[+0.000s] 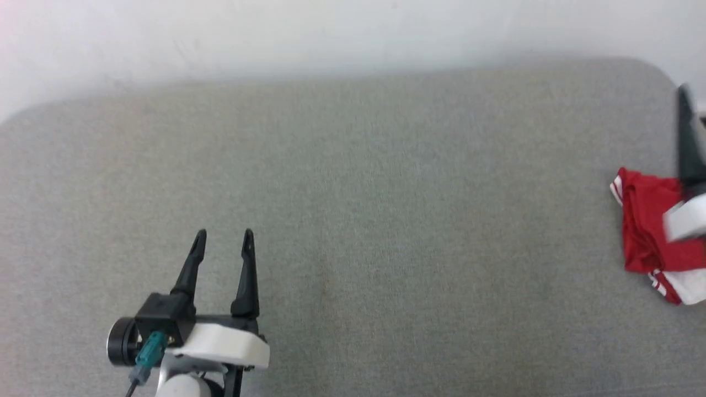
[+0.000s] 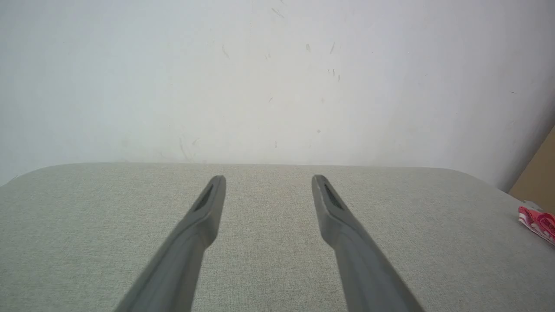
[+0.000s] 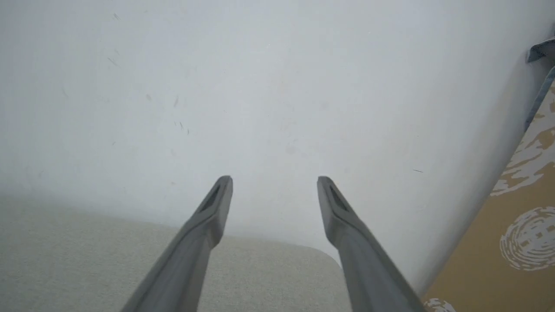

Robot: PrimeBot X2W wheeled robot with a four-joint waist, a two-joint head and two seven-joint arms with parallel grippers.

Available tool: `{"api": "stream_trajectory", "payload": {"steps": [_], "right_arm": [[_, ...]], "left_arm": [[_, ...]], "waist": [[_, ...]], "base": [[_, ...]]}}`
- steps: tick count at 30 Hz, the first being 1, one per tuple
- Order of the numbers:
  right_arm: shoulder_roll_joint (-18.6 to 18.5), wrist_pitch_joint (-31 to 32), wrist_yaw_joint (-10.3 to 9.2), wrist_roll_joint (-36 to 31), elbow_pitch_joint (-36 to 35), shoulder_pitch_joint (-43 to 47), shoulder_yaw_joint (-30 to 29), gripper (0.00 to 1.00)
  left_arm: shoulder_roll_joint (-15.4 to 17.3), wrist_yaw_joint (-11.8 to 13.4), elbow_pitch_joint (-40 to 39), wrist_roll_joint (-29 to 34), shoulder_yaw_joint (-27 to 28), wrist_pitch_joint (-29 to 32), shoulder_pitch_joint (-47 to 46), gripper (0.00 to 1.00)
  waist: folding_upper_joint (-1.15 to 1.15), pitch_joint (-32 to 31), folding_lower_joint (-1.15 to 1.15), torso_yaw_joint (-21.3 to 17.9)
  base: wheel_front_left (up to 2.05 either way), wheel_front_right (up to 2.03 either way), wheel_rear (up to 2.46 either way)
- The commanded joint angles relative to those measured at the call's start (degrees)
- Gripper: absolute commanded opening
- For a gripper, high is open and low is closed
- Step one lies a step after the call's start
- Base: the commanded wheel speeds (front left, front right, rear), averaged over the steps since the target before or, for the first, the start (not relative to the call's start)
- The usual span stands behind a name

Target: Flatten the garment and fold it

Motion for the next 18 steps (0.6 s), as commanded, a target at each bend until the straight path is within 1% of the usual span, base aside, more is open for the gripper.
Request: {"api": "stream_trajectory", "payload": {"steps": [1, 6, 8, 11, 14, 18], "right_arm": [[3.8, -0.6, -0.11, 0.1, -2.2, 3.2, -0.8, 1.00], [12.0, -2.2, -0.11, -1.1, -7.1, 10.7, -0.8, 1.00], [14.4, -2.6, -0.11, -1.2, -7.7, 13.1, -0.6, 1.00], [16.3, -3.3, -0.11, -1.7, -7.7, 16.2, 0.3, 1.00], [17.2, -4.0, -0.11, -2.3, -6.9, 19.1, 1.9, 1.00], [17.9, -4.5, -0.11, -2.9, -6.2, 21.4, 2.2, 1.00]], "left_arm": [[0.2, 0.4, -0.3, 0.8, 0.5, -0.3, 1.3, 1.00], [0.1, 1.2, -1.0, 0.1, 1.2, -0.3, 3.3, 1.00], [0.0, 1.3, -1.0, 0.0, 1.3, -0.3, 4.0, 1.00], [0.0, 1.2, -0.8, 0.0, 1.3, -0.3, 4.6, 1.00], [-0.1, 1.4, -0.5, 0.6, 0.8, -0.3, 5.1, 1.00], [-0.1, 1.4, 0.1, 1.3, 0.1, -0.3, 5.4, 1.00]], "waist": [[0.00, -3.7, 0.02, 0.9], [0.00, -4.5, 0.02, 1.4], [0.00, -4.7, 0.02, 1.5], [0.00, -4.9, 0.02, 1.7], [0.00, -5.2, 0.02, 2.1], [0.00, -5.5, 0.02, 2.6]], "base": [[0.00, 0.00, 0.00], [0.00, 0.00, 0.00], [0.00, 0.00, 0.00], [0.00, 0.00, 0.00], [0.00, 0.00, 0.00], [0.00, 0.00, 0.00]]}}
